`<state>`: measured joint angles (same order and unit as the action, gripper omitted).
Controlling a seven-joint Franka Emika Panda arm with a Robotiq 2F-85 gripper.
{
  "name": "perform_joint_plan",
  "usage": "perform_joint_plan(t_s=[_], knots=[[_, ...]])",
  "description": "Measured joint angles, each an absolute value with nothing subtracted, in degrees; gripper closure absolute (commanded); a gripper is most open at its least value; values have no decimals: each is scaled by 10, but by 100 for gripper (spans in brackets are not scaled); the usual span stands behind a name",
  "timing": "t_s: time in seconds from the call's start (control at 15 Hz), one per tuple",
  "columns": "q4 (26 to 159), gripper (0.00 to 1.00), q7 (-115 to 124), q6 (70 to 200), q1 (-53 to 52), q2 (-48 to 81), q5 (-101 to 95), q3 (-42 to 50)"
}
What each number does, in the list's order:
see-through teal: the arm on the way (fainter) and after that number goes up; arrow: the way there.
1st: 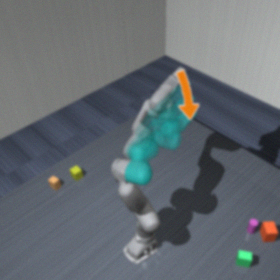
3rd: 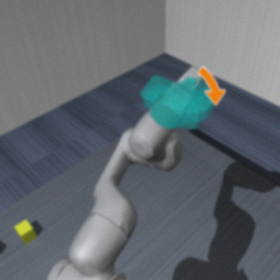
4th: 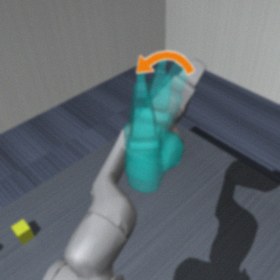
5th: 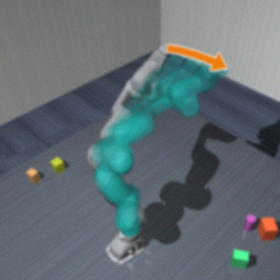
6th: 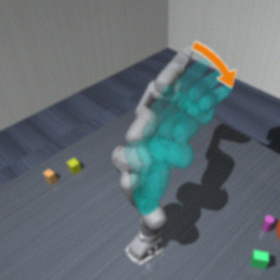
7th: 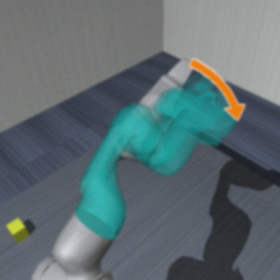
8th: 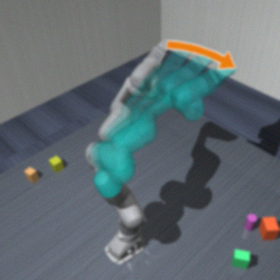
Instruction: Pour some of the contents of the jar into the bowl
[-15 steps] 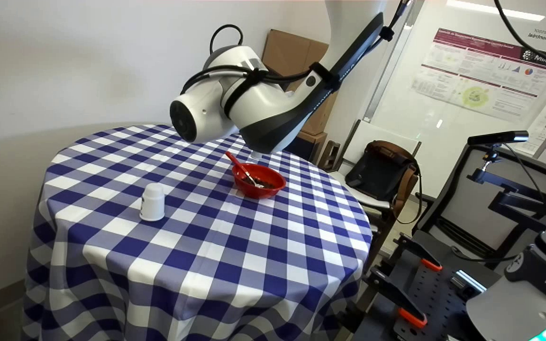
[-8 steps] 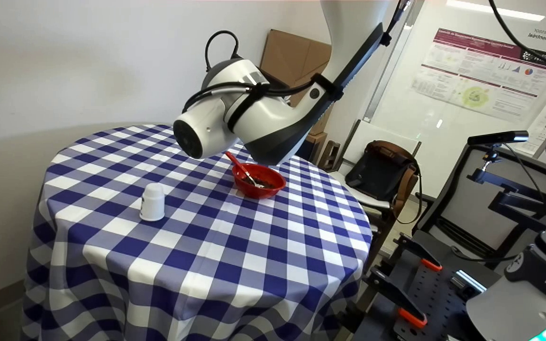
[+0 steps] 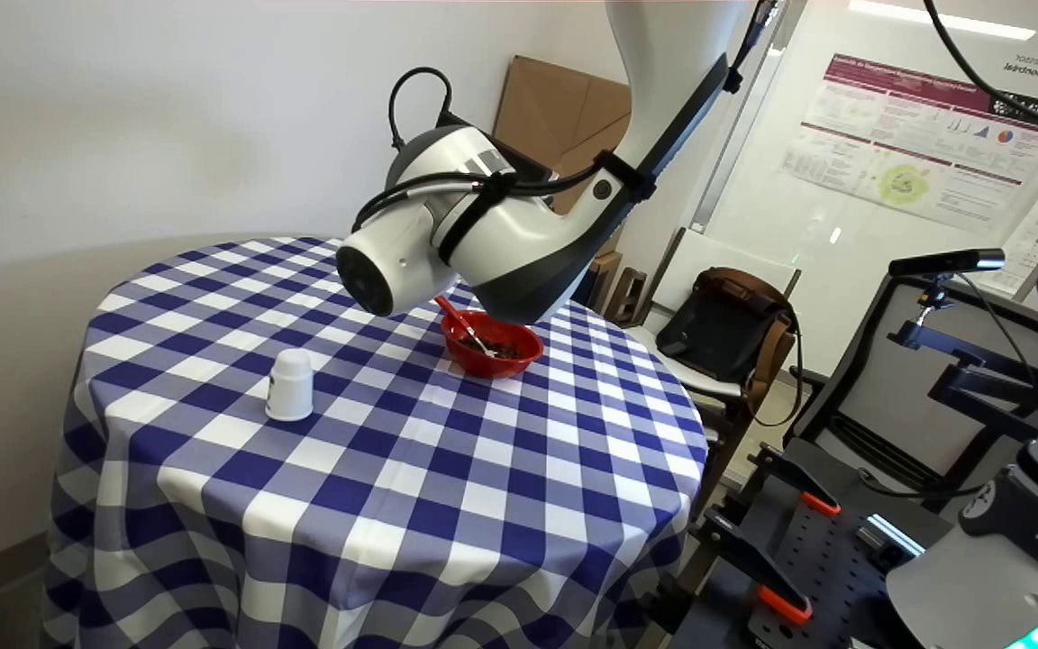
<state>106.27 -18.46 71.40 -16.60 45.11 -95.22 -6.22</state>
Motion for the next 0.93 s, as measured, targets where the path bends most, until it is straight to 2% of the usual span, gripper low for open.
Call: perform_joint_plan(t_s=[0.33,0.93], knots=[[1057,88,-184,719,-150,450,-930,-75],[1007,88,-177,802,-80,422,-768,-103]])
